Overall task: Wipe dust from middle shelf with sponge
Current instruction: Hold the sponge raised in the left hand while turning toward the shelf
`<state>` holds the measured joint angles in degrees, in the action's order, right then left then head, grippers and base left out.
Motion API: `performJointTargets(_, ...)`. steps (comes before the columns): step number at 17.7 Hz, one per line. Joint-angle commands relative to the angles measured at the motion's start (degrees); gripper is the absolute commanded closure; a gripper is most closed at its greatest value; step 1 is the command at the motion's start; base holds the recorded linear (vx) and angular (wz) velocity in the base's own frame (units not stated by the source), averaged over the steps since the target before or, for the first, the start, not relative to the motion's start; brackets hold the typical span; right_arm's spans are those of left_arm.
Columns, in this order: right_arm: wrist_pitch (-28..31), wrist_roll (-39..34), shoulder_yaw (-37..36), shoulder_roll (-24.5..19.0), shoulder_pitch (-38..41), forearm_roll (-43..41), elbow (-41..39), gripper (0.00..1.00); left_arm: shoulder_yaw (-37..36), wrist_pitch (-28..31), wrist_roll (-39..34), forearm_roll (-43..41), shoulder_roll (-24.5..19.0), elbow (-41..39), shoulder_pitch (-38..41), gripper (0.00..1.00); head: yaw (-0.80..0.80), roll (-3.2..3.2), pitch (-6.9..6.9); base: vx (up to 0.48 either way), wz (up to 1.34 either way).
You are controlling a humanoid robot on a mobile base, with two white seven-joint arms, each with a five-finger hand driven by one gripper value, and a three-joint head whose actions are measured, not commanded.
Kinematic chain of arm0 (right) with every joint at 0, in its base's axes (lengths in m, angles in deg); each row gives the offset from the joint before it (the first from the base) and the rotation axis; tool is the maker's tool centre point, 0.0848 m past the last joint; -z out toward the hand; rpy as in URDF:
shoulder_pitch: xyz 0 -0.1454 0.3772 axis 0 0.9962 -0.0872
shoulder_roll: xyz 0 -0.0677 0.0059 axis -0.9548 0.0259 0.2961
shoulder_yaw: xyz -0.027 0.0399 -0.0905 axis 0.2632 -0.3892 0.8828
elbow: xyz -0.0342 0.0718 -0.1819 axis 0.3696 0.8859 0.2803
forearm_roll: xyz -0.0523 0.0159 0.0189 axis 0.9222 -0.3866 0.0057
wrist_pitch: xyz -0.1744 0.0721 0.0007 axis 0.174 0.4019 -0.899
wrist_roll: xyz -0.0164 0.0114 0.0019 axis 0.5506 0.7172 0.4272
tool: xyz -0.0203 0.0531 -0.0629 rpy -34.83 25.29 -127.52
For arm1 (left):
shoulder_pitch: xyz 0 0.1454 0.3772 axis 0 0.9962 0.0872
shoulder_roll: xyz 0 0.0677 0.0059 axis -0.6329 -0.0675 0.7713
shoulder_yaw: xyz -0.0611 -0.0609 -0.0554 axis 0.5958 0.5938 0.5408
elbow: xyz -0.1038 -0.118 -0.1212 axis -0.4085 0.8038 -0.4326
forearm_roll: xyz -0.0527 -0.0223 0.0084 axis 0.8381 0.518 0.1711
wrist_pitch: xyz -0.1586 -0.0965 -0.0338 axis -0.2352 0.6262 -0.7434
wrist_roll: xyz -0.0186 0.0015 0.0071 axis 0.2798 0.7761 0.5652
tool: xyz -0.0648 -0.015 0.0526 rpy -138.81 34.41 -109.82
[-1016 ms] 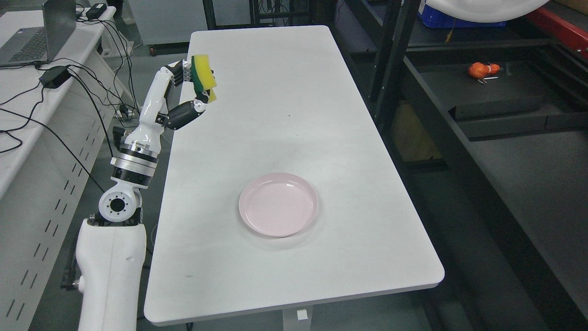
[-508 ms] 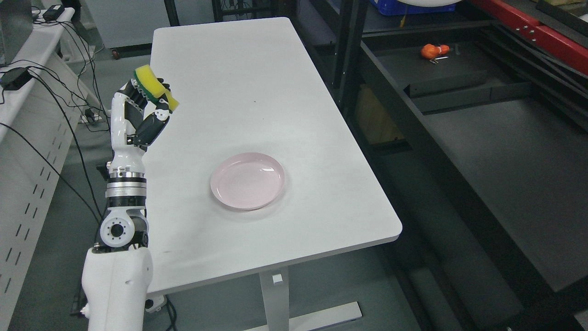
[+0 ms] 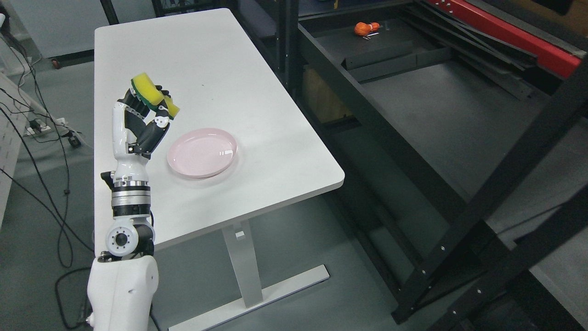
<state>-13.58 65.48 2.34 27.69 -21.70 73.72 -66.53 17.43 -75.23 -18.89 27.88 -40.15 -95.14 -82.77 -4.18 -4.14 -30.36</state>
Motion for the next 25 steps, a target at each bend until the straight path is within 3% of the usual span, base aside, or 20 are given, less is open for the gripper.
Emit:
performJointTargets(1,4.2,0.0,0.0,1.0,0.0,0.0,-1.0,0.0,-2.1,-0.1,0.0,1.6,-0.5,-1.4,3.2,0.99,0.0,0.0,0.0,-0.278,-0.37)
performJointTargets(14,4.1,0.0,0.0,1.0,0.0,0.0,-1.0,0.0,-3.8,0.0,0.8,1.6,-0.5,-9.2,10.1,0.98,0.0,0.0,0.0,-0.301,-0.77)
performJointTargets(25,4.2,0.0,0.0,1.0,0.0,0.0,-1.0,0.0,-13.4,0.5,2.9,1.1,-0.5,-13.2,9.4,0.98,0.0,0.0,0.04,-0.055,-0.84)
